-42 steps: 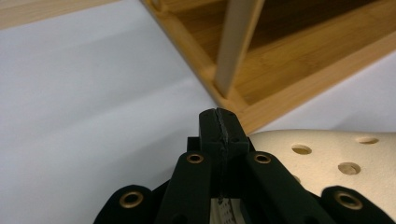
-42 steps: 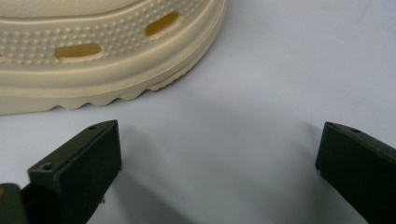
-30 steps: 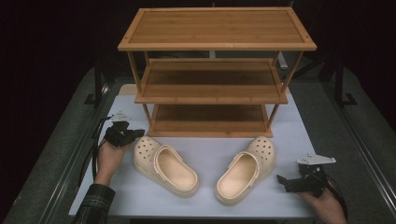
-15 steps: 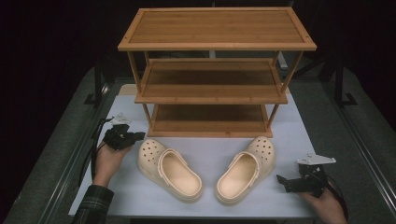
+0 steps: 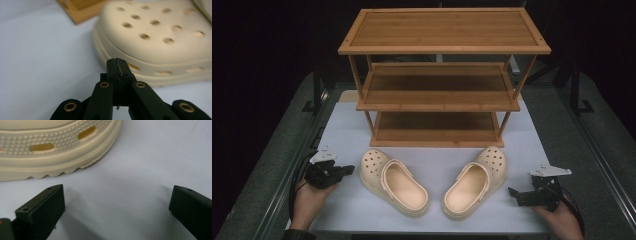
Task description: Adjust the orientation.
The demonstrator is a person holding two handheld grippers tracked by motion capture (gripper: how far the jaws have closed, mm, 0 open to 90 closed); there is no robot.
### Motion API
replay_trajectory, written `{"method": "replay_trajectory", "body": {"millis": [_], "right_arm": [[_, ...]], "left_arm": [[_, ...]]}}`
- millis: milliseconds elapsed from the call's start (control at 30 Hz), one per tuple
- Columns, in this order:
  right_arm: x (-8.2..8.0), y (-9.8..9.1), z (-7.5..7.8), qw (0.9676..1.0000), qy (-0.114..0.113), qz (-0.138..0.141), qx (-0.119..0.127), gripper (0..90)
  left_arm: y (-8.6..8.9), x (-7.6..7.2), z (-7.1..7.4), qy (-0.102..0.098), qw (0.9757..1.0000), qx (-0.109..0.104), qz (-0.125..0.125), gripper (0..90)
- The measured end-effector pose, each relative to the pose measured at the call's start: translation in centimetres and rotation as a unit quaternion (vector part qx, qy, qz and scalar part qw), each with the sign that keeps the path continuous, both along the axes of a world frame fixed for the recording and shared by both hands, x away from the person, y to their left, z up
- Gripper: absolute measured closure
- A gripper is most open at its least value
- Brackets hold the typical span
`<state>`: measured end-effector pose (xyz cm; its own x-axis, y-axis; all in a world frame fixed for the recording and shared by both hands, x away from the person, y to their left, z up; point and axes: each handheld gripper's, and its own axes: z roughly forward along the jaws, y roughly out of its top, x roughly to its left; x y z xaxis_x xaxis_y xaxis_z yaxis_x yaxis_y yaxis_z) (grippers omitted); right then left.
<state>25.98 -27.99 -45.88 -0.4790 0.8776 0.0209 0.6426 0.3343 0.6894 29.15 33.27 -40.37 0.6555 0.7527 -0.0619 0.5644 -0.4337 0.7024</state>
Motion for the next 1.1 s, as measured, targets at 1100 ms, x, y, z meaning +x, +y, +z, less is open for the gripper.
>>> {"method": "replay_trajectory", "body": {"millis": [1100], "right_arm": [[0.0,0.0,0.0,1.0000,0.000,-0.001,0.000,0.0]], "left_arm": [[-5.5,5.0,-1.0,0.014,0.9974,0.039,-0.058,90.0]]}}
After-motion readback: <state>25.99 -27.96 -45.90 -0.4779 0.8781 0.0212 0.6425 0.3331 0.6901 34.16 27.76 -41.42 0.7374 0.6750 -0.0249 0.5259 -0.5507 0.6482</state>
